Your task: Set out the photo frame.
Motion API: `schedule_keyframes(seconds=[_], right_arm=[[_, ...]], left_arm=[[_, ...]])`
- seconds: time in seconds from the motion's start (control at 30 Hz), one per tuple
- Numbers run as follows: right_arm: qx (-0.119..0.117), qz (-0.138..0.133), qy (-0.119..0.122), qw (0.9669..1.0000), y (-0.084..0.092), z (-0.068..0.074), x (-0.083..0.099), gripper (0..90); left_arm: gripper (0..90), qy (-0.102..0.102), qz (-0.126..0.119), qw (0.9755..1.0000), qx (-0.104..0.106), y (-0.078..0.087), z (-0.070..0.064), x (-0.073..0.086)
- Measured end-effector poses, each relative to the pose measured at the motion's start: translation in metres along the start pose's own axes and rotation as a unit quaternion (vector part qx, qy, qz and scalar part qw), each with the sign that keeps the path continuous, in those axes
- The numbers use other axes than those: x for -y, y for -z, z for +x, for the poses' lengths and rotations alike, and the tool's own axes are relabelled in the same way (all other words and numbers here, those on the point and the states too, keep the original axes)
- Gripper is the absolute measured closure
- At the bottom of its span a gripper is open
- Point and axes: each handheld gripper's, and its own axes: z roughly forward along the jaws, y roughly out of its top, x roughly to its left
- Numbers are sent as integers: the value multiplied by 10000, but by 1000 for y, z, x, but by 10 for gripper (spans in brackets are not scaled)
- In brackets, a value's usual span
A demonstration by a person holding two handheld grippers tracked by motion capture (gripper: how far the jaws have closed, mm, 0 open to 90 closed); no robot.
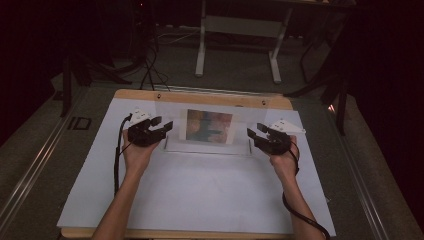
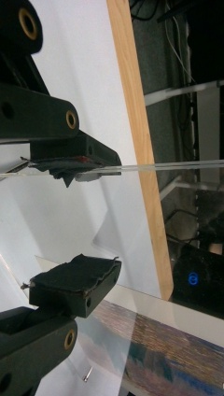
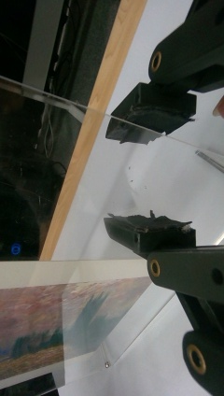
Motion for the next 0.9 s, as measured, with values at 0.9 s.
schedule_keyframes(seconds=[0.9], right_arm=[[-157, 94, -101, 9998, 2, 5, 7, 504]], left_arm=[[475, 57, 158, 9998, -146, 14, -7, 3]])
